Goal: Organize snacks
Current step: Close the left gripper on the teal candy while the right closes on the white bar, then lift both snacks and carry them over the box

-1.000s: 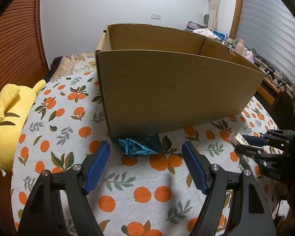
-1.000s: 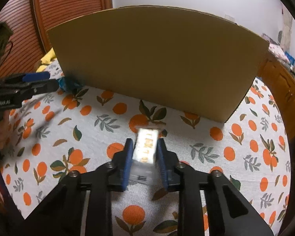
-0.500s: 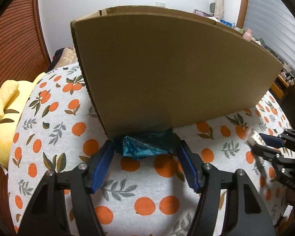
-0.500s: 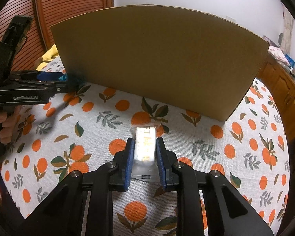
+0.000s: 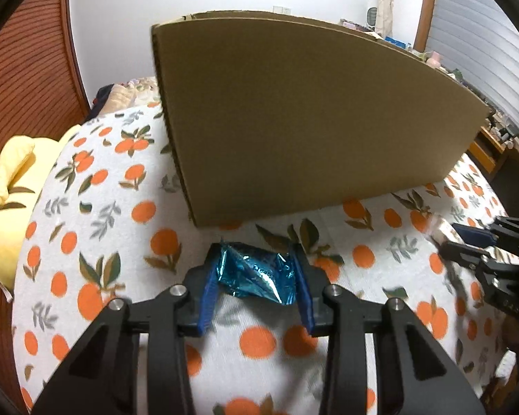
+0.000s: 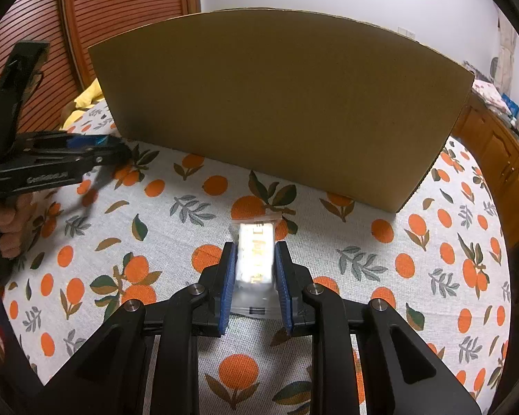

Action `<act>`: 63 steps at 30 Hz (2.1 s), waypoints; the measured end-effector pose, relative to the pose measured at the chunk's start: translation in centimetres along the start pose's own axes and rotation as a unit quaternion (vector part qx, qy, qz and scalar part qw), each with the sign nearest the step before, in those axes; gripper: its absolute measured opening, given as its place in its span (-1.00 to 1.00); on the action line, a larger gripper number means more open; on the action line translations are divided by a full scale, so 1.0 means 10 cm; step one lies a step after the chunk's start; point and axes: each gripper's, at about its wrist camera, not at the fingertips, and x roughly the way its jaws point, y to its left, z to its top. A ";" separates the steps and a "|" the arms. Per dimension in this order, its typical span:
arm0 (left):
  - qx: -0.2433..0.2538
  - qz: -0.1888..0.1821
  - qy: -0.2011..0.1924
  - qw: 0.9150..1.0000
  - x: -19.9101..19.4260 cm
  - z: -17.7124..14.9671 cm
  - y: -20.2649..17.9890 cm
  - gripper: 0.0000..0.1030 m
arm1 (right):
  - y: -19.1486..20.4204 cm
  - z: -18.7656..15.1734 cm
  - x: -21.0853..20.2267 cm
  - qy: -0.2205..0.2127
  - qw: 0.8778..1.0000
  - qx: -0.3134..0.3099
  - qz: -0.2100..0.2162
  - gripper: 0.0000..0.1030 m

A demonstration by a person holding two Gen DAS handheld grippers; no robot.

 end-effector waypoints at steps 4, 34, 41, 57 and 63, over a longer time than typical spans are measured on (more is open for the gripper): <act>-0.003 -0.012 0.000 1.000 -0.11 -0.10 0.00 -0.29 | 0.00 0.00 -0.01 -0.001 1.000 -0.001 0.007 -0.61; 0.022 -0.060 -0.088 0.994 -1.01 -0.25 -0.44 -0.28 | -0.17 -0.12 -0.98 -0.099 0.995 0.026 -0.004 -0.62; 0.034 -0.059 -0.111 0.991 -1.23 -0.16 -0.50 -0.28 | -0.20 -0.07 -1.23 -0.132 0.991 0.029 -0.010 -0.62; 0.040 -0.067 -0.138 0.987 -1.42 0.05 -0.55 -0.28 | -0.18 0.08 -1.43 -0.163 0.986 0.015 -0.021 -0.62; 0.046 -0.058 -0.143 0.987 -1.39 0.22 -0.55 -0.28 | -0.20 0.24 -1.38 -0.166 0.986 0.008 -0.022 -0.61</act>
